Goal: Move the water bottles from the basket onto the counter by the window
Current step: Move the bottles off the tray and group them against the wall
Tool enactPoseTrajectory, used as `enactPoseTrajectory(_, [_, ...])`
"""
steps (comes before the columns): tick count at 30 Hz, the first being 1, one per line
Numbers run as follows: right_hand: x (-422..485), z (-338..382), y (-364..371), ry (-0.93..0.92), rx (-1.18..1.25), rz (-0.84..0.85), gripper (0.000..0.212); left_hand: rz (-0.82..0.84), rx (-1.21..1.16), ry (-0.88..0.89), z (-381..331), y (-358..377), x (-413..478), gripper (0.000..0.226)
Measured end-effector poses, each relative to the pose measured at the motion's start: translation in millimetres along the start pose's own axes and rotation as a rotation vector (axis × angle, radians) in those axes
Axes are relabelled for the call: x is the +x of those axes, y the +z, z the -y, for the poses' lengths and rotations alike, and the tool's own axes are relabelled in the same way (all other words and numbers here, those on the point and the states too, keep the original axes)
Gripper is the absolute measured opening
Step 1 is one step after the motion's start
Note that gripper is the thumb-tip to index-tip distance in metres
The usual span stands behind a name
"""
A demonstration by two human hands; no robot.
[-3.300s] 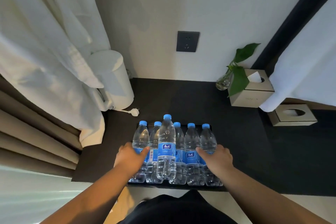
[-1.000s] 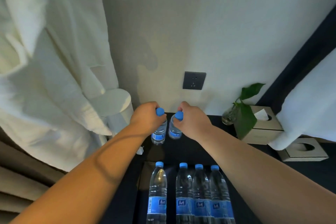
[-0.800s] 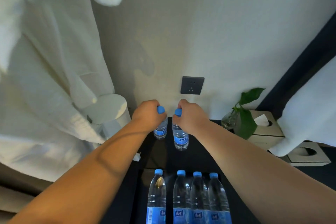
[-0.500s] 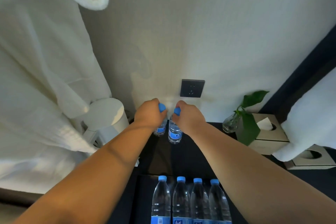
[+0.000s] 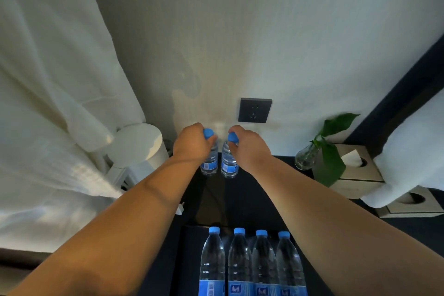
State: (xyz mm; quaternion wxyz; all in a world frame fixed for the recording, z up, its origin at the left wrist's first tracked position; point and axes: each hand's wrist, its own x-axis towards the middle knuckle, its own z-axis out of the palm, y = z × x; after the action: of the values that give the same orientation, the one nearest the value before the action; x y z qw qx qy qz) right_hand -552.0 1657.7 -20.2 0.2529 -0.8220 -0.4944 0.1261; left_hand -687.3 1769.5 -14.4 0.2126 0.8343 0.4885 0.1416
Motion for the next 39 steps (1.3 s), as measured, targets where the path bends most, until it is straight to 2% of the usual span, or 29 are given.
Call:
enactPoseTrajectory(6, [4.4, -0.3, -2.3, -0.034, -0.054, 0.029, 0.037, -0.016, -0.066, 0.008, -1.2, 5.5, -3.6, 0.032])
enactPoseTrajectory(10, [-3.3, -0.2, 0.8, -0.006, -0.067, 0.067, 0.059, 0.015, -0.115, -0.026, 0.4, 2.2, -9.4, 0.034])
enactPoseTrajectory(13, [-25.7, -6.9, 7.3, 0.045, 0.028, 0.073, 0.068, 0.114, -0.122, -0.042, 9.5, 2.3, -19.3, 0.03])
enactPoseTrajectory(16, [-61.8, -30.0, 27.7, 0.131, 0.009, 0.151, 0.063, 0.275, -0.116, -0.089, 28.5, 12.7, -38.1, 0.026])
enactPoseTrajectory(17, [-76.1, -40.2, 36.6, 0.175, -0.029, 0.214, 0.063, 0.313, -0.097, -0.106, 36.9, 18.2, -46.9, 0.033])
enactPoseTrajectory(19, [-106.6, -58.8, 55.1, 0.222, -0.091, 0.36, 0.051, 0.36, 0.017, -0.08, 53.1, 32.2, -67.7, 0.049])
enactPoseTrajectory(21, [-135.8, -70.3, 70.5, 0.208, -0.142, 0.456, 0.036, 0.453, 0.125, -0.023, 65.9, 48.4, -92.1, 0.048])
enactPoseTrajectory(24, [-166.0, -71.5, 87.2, 0.183, -0.244, 0.456, 0.028, 0.606, 0.188, -0.042, 81.9, 72.1, -133.2, 0.048])
enactPoseTrajectory(28, [-174.2, -54.8, 100.7, 0.192, -0.364, 0.419, 0.039, 0.572, 0.155, -0.088, 91.8, 93.6, -170.9, 0.043])
enactPoseTrajectory(33, [-158.9, -35.4, 112.8, 0.311, -0.47, 0.499, 0.055, 0.543, 0.194, -0.175, 84.3, 106.9, -171.1, 0.056])
enactPoseTrajectory(36, [-147.8, -28.6, 118.5, 0.393, -0.467, 0.551, 0.044, 0.573, 0.205, -0.229, 77.6, 113.3, -169.1, 0.056])
enactPoseTrajectory(39, [-139.9, -25.7, 117.7, 0.447, -0.415, 0.599, 0.031, 0.565, 0.174, -0.255, 73.7, 115.1, -168.2, 0.045])
